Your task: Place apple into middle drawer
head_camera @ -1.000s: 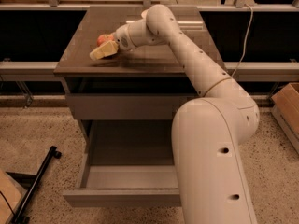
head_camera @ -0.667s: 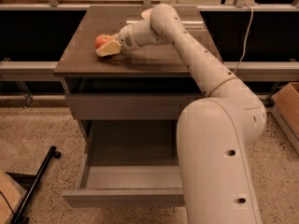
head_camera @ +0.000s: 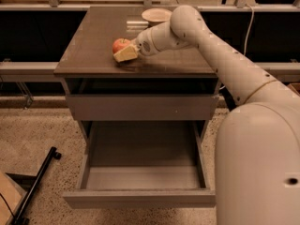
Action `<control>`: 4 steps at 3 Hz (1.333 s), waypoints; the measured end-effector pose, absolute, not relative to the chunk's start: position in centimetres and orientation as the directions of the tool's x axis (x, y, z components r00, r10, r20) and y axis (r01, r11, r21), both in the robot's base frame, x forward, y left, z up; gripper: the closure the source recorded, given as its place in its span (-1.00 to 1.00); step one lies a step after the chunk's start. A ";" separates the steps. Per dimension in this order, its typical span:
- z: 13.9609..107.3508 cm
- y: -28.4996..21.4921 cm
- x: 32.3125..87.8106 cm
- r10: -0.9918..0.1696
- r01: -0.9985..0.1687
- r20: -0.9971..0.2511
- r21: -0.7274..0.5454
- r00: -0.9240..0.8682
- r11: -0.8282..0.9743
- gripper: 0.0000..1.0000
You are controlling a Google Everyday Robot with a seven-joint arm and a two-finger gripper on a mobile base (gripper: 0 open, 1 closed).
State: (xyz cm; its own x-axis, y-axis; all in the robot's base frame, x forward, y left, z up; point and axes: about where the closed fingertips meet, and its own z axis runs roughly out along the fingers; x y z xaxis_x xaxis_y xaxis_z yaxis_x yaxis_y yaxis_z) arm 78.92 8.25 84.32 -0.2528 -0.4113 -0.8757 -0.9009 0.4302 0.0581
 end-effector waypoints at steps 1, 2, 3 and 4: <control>86.0 2.6 71.9 -0.509 -0.914 -0.829 0.005 -0.231 0.406 1.00; 87.0 -2.0 66.0 -0.582 -0.927 -0.788 -0.037 -0.202 0.372 1.00; 85.4 -5.1 61.1 -0.656 -0.950 -0.726 -0.012 -0.206 0.312 1.00; 81.1 -5.8 58.1 -0.673 -0.957 -0.698 0.065 -0.245 0.281 1.00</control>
Offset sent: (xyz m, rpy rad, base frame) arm -0.1940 -0.1588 0.0434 -0.2743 -0.0435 0.0923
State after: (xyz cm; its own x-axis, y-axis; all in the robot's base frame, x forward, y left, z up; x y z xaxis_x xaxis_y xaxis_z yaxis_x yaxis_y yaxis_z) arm 58.09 -5.79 81.06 -0.2450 -0.6731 -0.6978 -0.9574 0.2815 0.0647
